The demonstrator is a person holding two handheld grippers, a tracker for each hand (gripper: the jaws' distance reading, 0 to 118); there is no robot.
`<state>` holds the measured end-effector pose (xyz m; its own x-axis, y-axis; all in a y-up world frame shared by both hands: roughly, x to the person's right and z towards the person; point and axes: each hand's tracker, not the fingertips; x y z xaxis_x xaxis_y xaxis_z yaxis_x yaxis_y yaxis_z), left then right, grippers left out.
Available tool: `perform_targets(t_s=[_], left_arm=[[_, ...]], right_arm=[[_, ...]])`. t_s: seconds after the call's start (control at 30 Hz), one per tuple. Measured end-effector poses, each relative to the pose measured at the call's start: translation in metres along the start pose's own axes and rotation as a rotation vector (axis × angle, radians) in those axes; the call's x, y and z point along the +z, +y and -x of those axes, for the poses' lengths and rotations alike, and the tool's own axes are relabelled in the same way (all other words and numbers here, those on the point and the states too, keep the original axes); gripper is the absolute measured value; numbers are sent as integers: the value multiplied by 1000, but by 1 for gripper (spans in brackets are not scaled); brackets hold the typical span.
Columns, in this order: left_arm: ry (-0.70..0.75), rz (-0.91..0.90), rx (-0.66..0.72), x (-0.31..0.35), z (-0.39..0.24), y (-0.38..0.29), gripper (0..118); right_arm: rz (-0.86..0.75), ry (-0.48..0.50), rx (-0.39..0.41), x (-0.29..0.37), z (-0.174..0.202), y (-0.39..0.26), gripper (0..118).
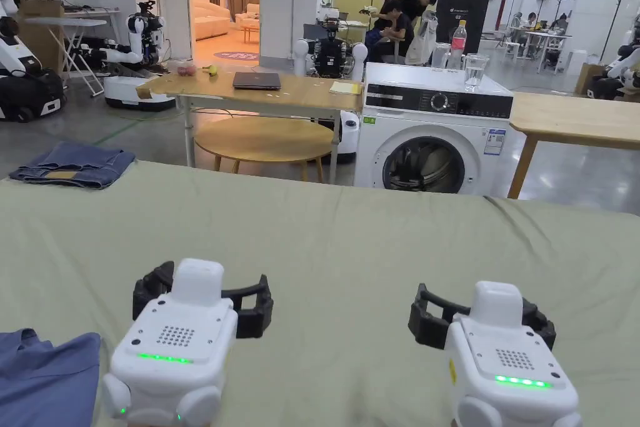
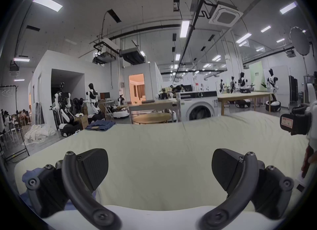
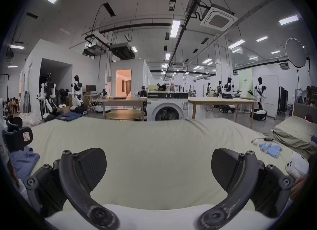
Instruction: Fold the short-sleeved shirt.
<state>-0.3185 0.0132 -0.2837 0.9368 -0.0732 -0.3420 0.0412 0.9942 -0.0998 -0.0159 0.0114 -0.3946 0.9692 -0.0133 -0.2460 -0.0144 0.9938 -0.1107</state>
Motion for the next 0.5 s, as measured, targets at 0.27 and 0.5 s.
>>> perform_targets(t_s=[0.27, 0.5], left_arm=[[34, 18, 118, -6, 22, 22, 117], [24, 7, 59, 3, 19, 24, 117]], right_arm=[[-19, -12, -28, 4, -3, 15, 118], [-21, -8, 1, 12, 0, 13, 118]])
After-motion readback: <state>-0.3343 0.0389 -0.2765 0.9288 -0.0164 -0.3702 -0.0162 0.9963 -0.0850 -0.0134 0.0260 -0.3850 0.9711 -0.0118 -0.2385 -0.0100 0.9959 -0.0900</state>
